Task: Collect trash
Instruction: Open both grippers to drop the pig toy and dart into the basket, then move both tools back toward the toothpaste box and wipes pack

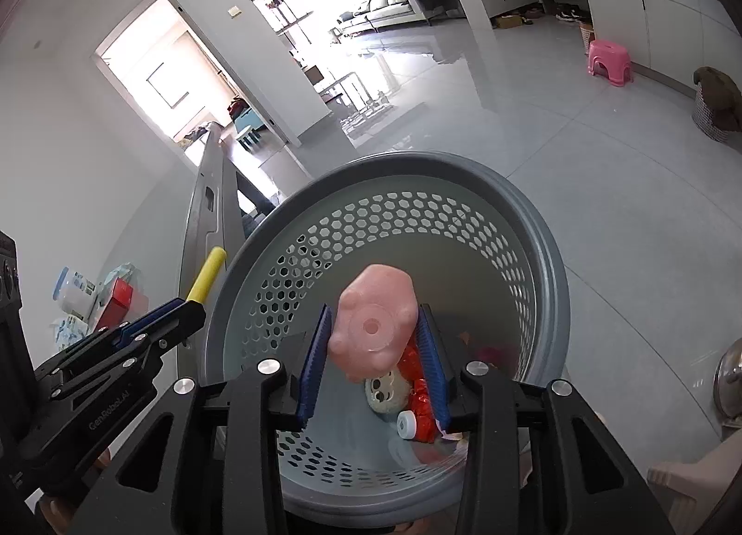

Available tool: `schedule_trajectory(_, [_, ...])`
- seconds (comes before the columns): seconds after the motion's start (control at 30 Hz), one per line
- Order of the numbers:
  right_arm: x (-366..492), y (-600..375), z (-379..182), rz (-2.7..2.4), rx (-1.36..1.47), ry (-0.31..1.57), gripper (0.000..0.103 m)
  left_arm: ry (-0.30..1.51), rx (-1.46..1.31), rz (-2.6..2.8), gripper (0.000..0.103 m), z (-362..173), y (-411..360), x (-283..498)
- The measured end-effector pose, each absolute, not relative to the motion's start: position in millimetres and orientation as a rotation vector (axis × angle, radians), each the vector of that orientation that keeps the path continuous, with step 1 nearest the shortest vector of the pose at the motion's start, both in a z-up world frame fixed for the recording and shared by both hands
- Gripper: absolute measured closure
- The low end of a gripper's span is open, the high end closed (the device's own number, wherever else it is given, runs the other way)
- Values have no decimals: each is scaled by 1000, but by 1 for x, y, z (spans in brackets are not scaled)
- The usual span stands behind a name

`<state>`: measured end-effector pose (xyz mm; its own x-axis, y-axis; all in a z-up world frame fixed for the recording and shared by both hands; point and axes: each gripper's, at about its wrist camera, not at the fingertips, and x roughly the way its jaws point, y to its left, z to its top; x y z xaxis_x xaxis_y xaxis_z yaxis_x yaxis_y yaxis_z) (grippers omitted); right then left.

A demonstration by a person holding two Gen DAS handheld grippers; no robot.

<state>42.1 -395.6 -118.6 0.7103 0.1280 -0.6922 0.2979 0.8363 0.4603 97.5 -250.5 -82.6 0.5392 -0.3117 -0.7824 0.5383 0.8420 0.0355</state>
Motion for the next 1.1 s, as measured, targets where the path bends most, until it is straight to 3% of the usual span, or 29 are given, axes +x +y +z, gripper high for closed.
schedule_trajectory(0.1, [38,-397,-113,-110,591,759,42,864,291,-508,75,-80,-249,97])
schedule_trajectory(0.2, [34,-399,-110,-112,593,747,41,851,287,-497,51,-76,-247,95])
schedule_trajectory(1.1, [8,-373,-83,-85,591,722,41,797,217,-482,33,-46,-193,69])
